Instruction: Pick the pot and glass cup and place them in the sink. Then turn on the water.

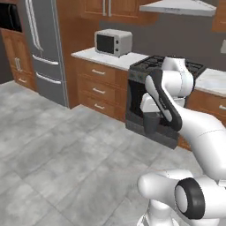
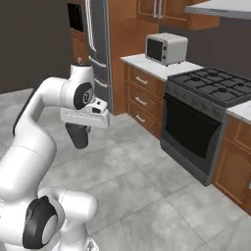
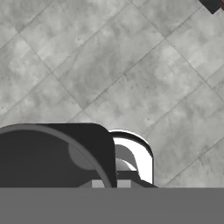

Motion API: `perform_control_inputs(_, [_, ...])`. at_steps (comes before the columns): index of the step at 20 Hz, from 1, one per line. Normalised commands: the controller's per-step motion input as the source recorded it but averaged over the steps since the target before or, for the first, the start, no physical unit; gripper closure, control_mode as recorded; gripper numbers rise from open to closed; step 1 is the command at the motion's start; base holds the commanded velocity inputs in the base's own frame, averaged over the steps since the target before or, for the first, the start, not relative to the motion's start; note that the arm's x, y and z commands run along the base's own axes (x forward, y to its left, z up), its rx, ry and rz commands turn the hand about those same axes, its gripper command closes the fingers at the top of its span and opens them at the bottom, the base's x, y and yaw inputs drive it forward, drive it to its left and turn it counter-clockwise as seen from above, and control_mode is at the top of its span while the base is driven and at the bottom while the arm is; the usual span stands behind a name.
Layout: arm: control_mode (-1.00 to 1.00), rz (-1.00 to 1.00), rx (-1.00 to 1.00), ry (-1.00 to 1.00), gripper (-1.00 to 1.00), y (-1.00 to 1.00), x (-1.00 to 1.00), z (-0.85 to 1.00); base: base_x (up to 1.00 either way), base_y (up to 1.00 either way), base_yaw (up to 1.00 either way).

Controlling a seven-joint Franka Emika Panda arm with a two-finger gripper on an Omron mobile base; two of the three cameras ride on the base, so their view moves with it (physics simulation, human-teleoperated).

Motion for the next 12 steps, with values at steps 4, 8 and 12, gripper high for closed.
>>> perform_control_inputs(4, [1.0, 0.0, 0.0, 0.0, 1.0, 0.0, 0.0, 0.0, 0.15, 0.0, -0.6])
perform_control_inputs(8, [1.0, 0.0, 0.0, 0.0, 1.0, 0.0, 0.0, 0.0, 0.22, 0.0, -0.57])
perform_control_inputs(12, [1.0, 0.0, 0.0, 0.0, 1.0, 0.0, 0.0, 0.0, 0.31, 0.01, -0.52])
